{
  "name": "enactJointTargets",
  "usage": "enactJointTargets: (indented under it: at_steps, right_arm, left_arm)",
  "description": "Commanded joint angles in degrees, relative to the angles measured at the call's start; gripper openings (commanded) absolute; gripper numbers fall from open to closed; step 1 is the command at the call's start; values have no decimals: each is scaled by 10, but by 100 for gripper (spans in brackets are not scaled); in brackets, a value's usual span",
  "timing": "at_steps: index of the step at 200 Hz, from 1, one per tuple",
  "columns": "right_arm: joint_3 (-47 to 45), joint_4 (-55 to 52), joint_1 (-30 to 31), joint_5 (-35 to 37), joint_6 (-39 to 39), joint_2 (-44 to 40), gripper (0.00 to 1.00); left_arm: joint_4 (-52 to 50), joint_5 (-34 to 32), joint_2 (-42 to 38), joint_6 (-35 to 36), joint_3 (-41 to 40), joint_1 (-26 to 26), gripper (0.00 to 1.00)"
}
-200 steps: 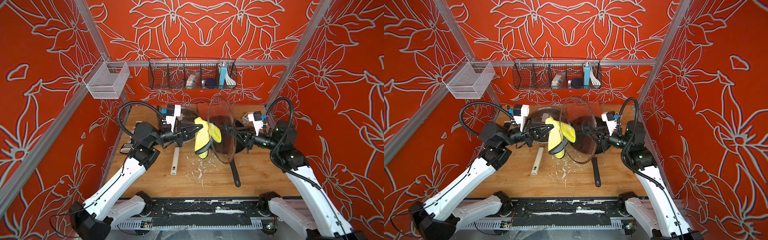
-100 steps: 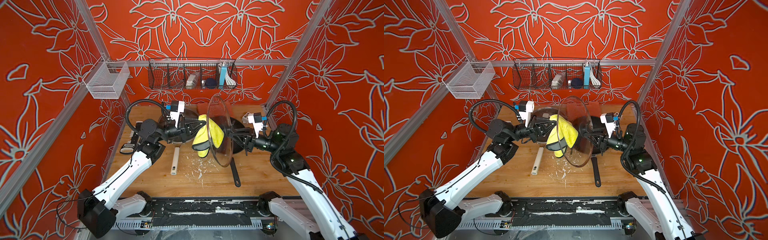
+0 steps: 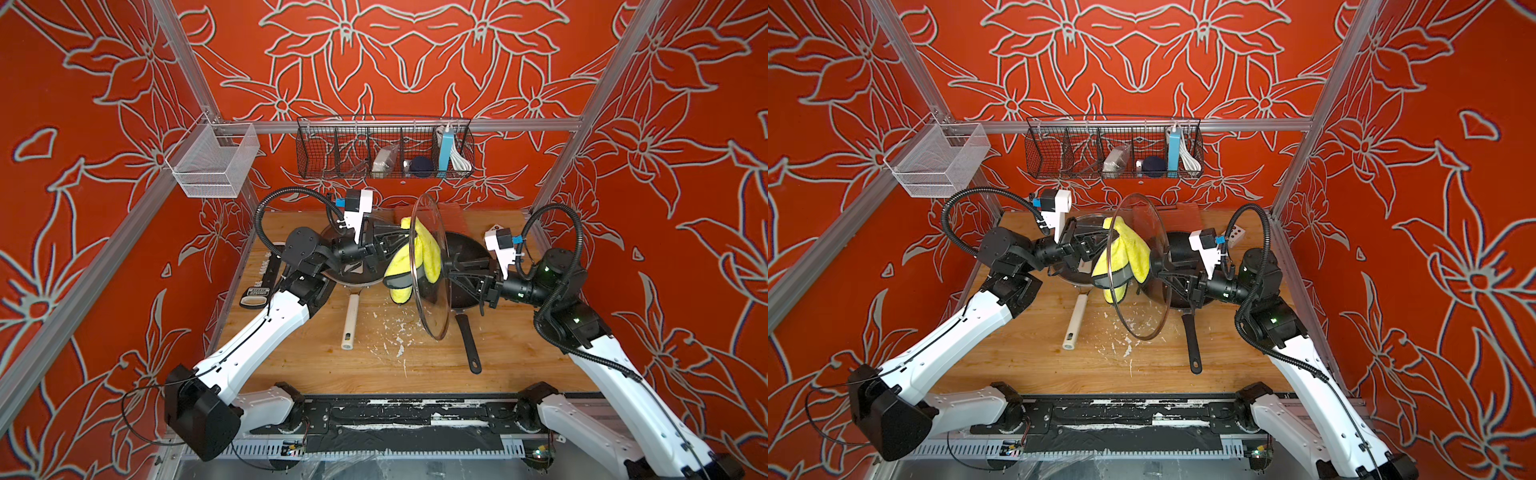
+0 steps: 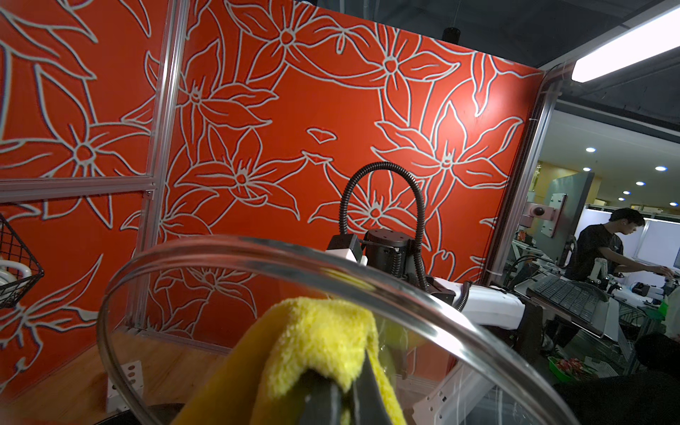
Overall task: Wipe the pot lid with a cloth
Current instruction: Wipe the pot lid.
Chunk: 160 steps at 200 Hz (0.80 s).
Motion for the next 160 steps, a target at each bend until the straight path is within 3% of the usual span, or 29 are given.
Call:
enactJointTargets:
  at_steps: [1,70,160]
  right_arm:
    - [21,83,13,-7,-16,-11,0]
    - [29,122,22,7,-5,-1,0]
    - [70,255,28,2,26,94,0]
  left_arm:
    - [37,-7,17,4,21,4,0]
    - [82,-10,88,-22,33,16,0]
    - [160,4,207,-85,79,33,0]
